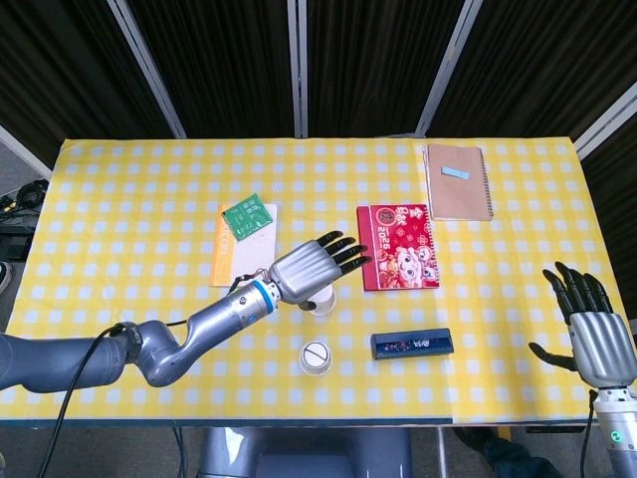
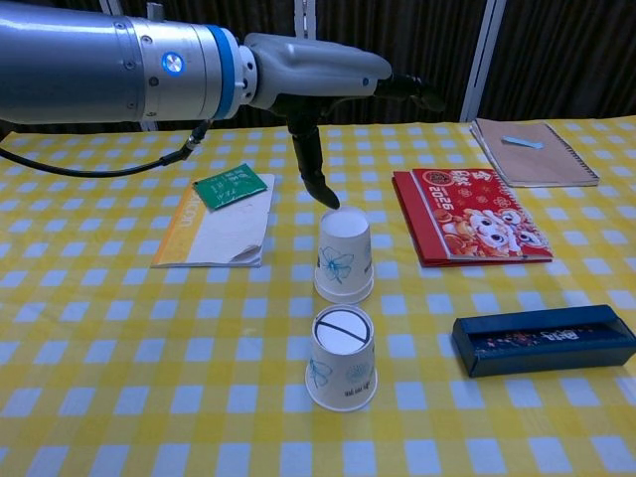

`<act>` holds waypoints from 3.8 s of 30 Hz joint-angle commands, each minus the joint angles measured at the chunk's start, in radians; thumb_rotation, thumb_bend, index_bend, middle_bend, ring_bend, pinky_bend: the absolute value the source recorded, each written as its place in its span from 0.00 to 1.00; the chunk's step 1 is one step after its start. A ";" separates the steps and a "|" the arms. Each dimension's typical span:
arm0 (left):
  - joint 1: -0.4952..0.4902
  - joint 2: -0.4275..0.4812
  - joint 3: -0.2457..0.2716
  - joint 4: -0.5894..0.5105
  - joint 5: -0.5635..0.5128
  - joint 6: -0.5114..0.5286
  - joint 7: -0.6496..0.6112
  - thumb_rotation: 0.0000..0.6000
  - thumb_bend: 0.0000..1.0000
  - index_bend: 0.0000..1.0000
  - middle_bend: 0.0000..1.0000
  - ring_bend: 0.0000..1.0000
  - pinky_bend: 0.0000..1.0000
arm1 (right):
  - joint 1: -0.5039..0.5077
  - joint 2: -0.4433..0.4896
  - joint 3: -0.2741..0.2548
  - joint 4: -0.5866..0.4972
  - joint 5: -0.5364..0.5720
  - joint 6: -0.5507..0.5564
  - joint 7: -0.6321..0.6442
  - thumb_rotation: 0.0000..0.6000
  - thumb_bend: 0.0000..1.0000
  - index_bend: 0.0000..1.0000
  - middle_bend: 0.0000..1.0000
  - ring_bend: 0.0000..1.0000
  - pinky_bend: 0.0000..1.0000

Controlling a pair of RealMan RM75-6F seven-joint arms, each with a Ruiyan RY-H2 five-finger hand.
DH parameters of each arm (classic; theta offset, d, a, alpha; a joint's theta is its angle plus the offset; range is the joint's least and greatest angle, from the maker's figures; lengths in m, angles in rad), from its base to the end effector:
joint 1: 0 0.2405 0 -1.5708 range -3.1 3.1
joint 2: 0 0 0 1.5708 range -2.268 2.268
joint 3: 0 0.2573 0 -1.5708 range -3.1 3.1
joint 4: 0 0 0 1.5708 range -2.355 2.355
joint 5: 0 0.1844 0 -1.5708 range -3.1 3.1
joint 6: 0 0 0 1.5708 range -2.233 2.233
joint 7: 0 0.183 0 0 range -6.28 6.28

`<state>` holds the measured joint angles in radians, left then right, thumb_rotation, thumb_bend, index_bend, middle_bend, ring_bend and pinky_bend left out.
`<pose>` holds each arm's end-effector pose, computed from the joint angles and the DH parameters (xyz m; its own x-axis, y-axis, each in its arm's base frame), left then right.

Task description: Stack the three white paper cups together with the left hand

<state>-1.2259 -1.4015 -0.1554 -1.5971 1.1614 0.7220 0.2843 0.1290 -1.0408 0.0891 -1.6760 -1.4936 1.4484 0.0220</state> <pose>0.0340 0.3773 -0.0070 0.6531 0.1495 0.7424 0.5146 -0.8069 -0.2902 -0.2832 -0.2372 0.2026 0.3847 0.0176 0.9229 -0.9215 -0.0507 0.3851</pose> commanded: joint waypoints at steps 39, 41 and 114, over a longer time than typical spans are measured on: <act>0.203 -0.106 0.229 0.145 0.662 0.170 -0.060 1.00 0.00 0.18 0.06 0.10 0.19 | -0.004 -0.002 -0.005 -0.010 -0.021 0.016 -0.007 1.00 0.00 0.03 0.00 0.00 0.00; 0.195 -0.130 0.223 0.159 0.659 0.155 -0.058 1.00 0.00 0.18 0.06 0.10 0.19 | -0.004 -0.002 -0.004 -0.008 -0.018 0.015 -0.004 1.00 0.00 0.02 0.00 0.00 0.00; 0.041 -0.111 -0.004 0.124 0.023 -0.017 0.196 1.00 0.05 0.48 0.35 0.38 0.36 | -0.001 -0.006 -0.005 -0.003 -0.017 0.008 -0.003 1.00 0.00 0.02 0.00 0.00 0.00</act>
<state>-1.1824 -1.5035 -0.1655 -1.4829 1.1803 0.7070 0.4844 0.1280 -1.0466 0.0840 -1.6790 -1.5101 1.4565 0.0194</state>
